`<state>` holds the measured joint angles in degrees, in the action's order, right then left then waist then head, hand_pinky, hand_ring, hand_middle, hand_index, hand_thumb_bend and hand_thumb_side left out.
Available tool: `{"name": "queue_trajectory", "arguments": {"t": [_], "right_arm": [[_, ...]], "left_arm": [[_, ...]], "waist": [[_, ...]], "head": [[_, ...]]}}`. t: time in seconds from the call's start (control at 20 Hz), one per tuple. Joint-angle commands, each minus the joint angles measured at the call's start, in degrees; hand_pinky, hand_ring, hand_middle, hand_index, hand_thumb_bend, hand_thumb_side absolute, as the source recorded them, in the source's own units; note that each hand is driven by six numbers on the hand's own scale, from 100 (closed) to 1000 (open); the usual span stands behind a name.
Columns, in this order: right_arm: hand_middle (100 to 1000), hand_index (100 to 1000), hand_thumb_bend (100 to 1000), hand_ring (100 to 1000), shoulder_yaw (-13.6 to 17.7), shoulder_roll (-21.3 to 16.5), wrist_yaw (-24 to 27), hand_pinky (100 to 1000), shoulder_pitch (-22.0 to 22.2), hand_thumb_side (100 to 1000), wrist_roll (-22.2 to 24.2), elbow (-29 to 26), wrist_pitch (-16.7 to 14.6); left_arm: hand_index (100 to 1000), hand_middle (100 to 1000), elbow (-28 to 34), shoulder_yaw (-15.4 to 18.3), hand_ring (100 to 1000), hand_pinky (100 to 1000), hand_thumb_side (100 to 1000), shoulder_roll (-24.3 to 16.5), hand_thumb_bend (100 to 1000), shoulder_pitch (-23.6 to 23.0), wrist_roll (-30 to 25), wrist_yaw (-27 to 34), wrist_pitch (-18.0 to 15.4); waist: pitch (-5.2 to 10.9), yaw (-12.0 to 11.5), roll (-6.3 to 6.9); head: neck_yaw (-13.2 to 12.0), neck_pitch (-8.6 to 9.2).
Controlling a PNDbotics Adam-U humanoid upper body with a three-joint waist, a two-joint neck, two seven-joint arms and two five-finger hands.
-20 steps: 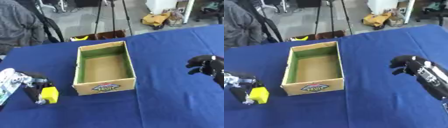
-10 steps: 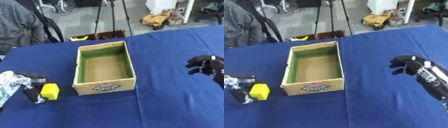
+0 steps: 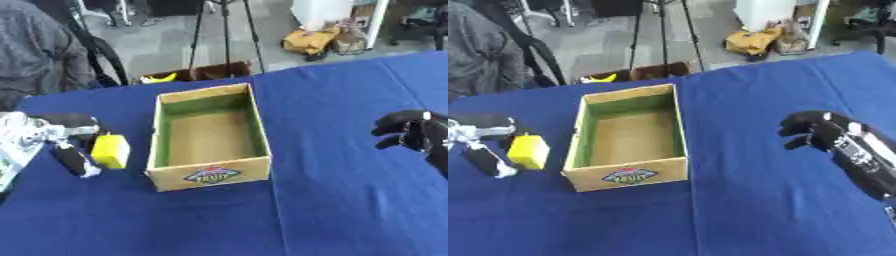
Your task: Pick up objects on the table and place them in the box.
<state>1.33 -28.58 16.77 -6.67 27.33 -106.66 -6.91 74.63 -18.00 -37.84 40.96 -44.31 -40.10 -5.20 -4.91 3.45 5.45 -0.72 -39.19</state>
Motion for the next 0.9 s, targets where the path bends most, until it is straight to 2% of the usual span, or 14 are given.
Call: {"name": "queue_trajectory", "arguments": {"t": [0.05, 0.1, 0.15, 0.2, 0.5, 0.9], "right_arm": [[757, 828, 100, 786, 0.00, -1.46, 0.47, 709, -0.45, 779, 0.25, -0.36, -0.25], [757, 828, 100, 786, -0.07, -1.47, 0.54, 709, -0.50, 779, 0.31, -0.35, -0.24], [757, 828, 100, 786, -0.13, -1.47, 0.62, 709, -0.58, 781, 0.37, -0.34, -0.23], [757, 827, 100, 786, -0.22, -1.45, 0.72, 709, -0.68, 778, 0.43, -0.34, -0.20], [757, 827, 100, 786, -0.67, -1.48, 1.09, 709, -1.57, 778, 0.90, -0.49, -0.14], [757, 827, 100, 786, -1.20, -1.61, 0.80, 709, -2.63, 783, 1.64, -0.60, 0.10]], "left_arm": [[713, 551, 1.98, 1.35, 581, 660, 227, -0.47, 100, 3.74, -0.25, -1.74, 0.91], [714, 553, 1.74, 1.28, 583, 661, 229, 0.36, 100, 4.84, -0.51, -2.64, 0.97], [715, 554, 1.24, 1.18, 582, 661, 268, 1.28, 100, 5.77, -0.77, -3.55, 0.96], [716, 555, 0.48, 1.06, 583, 661, 234, 2.43, 100, 6.60, -0.99, -4.44, 0.89], [722, 563, -6.80, 0.75, 589, 662, 245, 10.49, 100, 9.85, -0.49, -10.88, -0.31], [727, 568, -12.79, 0.29, 594, 662, 261, 15.73, 100, 10.60, 0.71, -15.55, -2.35]], "waist": [[0.91, 0.03, -0.31], [0.97, 0.17, -0.32], [1.02, 0.33, -0.33], [1.05, 0.54, -0.36], [0.59, 2.25, -0.27], [-0.42, 4.41, 0.54]], "head": [[-0.02, 0.47], [-0.11, 0.54], [-0.21, 0.63], [-0.31, 0.74], [-0.90, 1.57], [-1.81, 2.62]]}}
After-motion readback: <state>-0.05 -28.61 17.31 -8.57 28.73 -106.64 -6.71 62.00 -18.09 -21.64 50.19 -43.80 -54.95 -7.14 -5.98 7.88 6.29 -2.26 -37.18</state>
